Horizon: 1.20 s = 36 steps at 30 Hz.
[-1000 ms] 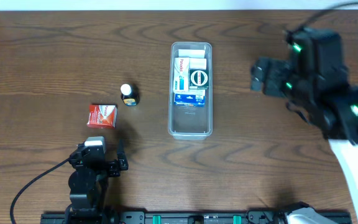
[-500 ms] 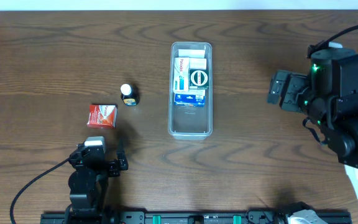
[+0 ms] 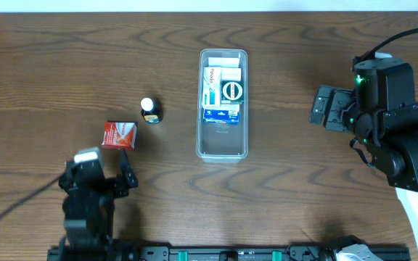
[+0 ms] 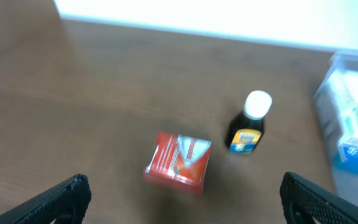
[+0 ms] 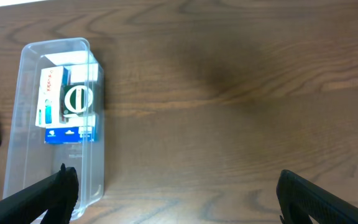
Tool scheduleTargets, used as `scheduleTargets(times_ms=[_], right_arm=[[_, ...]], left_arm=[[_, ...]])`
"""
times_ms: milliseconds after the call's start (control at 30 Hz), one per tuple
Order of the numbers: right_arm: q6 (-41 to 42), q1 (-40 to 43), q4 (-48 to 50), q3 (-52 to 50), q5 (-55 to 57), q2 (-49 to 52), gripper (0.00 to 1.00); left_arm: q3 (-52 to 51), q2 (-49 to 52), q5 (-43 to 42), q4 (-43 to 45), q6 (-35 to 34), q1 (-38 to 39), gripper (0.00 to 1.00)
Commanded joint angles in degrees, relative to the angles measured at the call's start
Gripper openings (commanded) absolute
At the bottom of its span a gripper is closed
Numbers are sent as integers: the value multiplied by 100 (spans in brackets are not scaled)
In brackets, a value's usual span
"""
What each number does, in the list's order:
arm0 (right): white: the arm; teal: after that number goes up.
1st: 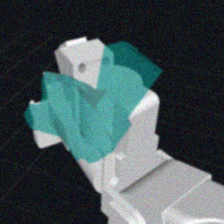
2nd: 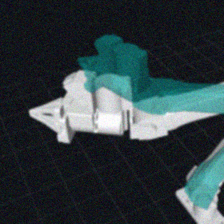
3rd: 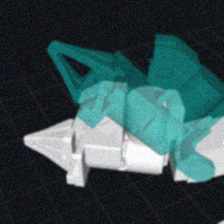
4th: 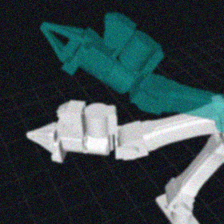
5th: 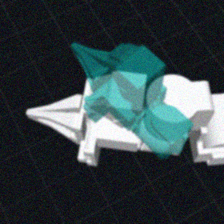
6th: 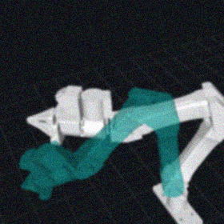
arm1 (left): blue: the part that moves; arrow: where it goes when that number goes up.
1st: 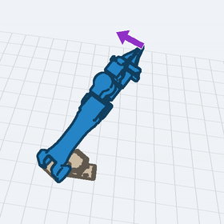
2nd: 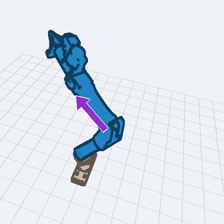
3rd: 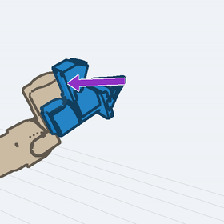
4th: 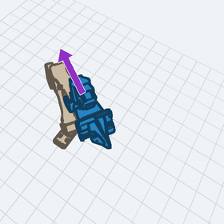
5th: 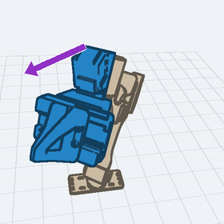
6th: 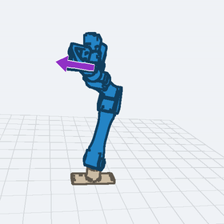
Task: Pack container
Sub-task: 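Reach the left gripper to the red Panadol box and grasp it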
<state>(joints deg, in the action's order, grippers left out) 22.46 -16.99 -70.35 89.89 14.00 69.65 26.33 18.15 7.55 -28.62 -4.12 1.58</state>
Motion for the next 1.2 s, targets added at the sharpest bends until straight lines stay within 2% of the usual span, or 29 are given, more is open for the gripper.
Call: scheduleTargets(times_ms=[0,167,300,467,700,733,967,1067,1167], right_arm=[[-87,76,2,-9,120,-11,99],[-87,76,2,-9,120,-11,99],[-87,76,4,-9,120,-11,99],[-87,76,2,-9,120,-11,99],[-87,76,4,-9,120,-11,99],[-87,76,2,-9,120,-11,99],[-87,76,4,-9,120,-11,99],[-87,76,4,-9,118,-11,99],[-87,76,2,-9,120,-11,99]], left_arm=[[627,1215,216,-208,-219,-28,98],[1727,3279,210,-761,-214,-28,98],[2236,4354,186,-957,-223,-28,98],[2310,4896,-48,-953,-258,-28,98],[2308,5042,-509,-938,-284,-37,98],[2308,5042,-437,-927,-487,-63,98],[2308,5045,-304,-815,-4159,-656,98],[2308,5045,-313,-619,-5174,-767,98],[2308,5045,-398,-260,-5554,-767,98]])
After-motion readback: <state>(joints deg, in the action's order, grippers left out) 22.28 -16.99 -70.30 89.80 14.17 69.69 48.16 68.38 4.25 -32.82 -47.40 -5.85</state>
